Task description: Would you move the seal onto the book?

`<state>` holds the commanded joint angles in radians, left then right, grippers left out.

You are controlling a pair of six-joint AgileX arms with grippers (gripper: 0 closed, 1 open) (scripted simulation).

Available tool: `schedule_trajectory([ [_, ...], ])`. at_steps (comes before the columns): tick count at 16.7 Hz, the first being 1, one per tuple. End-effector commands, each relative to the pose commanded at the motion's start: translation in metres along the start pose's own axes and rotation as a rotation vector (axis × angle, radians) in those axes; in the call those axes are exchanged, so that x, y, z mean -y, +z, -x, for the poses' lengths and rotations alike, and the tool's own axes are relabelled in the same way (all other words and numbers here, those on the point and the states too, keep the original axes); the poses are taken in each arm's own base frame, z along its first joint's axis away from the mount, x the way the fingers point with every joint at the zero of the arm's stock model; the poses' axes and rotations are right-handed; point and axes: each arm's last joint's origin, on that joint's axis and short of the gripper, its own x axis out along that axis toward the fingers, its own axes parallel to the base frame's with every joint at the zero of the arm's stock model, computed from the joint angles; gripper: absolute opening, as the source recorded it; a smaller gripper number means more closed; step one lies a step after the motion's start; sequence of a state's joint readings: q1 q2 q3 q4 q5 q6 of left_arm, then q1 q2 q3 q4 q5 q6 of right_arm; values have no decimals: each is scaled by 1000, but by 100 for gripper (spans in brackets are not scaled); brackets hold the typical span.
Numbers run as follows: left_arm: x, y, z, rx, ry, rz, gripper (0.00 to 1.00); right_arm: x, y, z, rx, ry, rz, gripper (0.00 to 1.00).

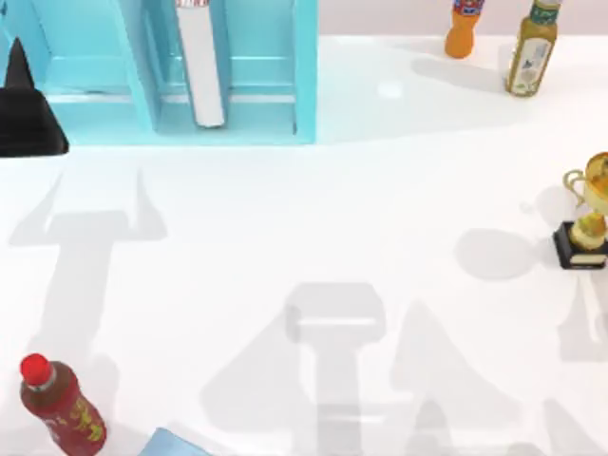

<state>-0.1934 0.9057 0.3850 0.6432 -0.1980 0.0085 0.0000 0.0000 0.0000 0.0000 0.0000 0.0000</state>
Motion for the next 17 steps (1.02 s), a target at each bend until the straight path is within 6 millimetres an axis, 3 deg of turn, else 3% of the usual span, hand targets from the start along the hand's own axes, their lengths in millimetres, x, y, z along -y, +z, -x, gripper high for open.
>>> schedule_trajectory([
  [4, 33, -23, -64, -5, -2, 10, 100, 0, 0, 0, 0, 0, 0, 100],
  [8, 71, -79, -111, -30, -14, 10, 100, 0, 0, 0, 0, 0, 0, 100],
  [13, 106, -162, -129, -84, -42, -13, 100, 0, 0, 0, 0, 0, 0, 100],
  [17, 115, -198, -124, -117, -59, -31, 100, 0, 0, 0, 0, 0, 0, 100],
])
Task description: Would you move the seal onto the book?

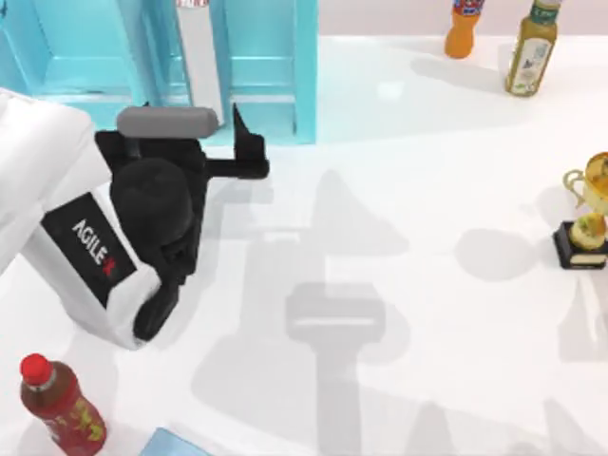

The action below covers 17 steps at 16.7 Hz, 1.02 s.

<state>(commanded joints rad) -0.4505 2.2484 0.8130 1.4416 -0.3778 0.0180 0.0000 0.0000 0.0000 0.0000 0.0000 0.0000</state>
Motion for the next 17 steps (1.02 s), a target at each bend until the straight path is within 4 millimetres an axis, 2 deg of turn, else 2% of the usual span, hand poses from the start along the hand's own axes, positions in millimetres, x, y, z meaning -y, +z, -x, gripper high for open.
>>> schedule_trajectory([
  [6, -1, -3, 0, -7, 2, -3, 100, 0, 0, 0, 0, 0, 0, 100],
  [8, 0, -4, -8, -8, -1, -3, 100, 0, 0, 0, 0, 0, 0, 100],
  [17, 2, -3, -94, 1, -1, -1, 100, 0, 0, 0, 0, 0, 0, 100],
])
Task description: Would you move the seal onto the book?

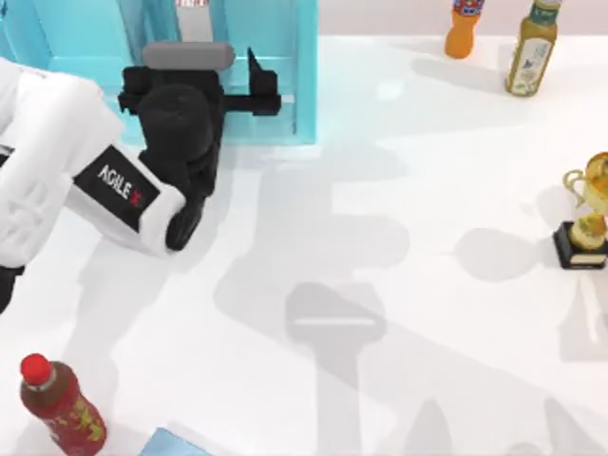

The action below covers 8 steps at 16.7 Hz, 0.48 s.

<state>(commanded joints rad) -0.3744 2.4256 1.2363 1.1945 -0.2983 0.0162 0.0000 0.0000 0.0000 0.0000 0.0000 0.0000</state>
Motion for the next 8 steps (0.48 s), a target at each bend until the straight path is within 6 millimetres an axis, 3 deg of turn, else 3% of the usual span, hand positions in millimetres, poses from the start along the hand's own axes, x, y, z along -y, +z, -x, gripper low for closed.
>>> schedule_trajectory([
  [6, -1, 0, -6, -4, 0, -1, 100, 0, 0, 0, 0, 0, 0, 100],
  [8, -1, 0, -6, -4, 0, -1, 85, 0, 0, 0, 0, 0, 0, 100],
])
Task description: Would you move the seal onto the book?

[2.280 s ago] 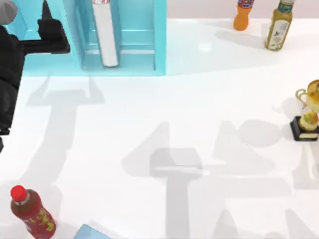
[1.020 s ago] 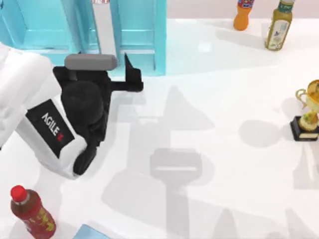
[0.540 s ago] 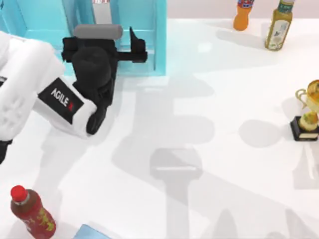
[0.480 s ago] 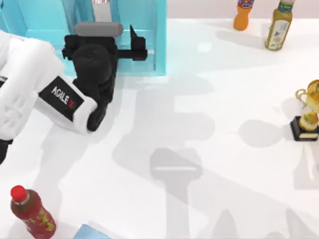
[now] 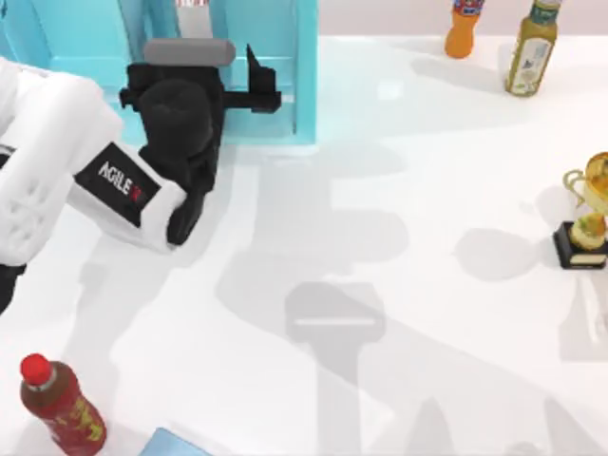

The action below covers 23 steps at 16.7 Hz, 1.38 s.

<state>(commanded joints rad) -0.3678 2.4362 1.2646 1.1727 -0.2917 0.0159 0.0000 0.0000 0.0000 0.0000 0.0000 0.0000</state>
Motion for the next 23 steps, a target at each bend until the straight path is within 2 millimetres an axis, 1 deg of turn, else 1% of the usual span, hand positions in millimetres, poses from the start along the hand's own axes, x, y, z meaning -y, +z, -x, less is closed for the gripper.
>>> schedule_trajectory([
  [11, 0, 0, 0, 0, 0, 0, 2, 0, 0, 0, 0, 0, 0, 100],
  [12, 0, 0, 0, 0, 0, 0, 0, 0, 0, 0, 0, 0, 0, 100],
  [21, 2, 1, 1, -1, -4, -1, 0, 0, 0, 0, 0, 0, 0, 100],
  [23, 6, 5, 7, -24, -5, -9, 0, 0, 0, 0, 0, 0, 0, 100],
])
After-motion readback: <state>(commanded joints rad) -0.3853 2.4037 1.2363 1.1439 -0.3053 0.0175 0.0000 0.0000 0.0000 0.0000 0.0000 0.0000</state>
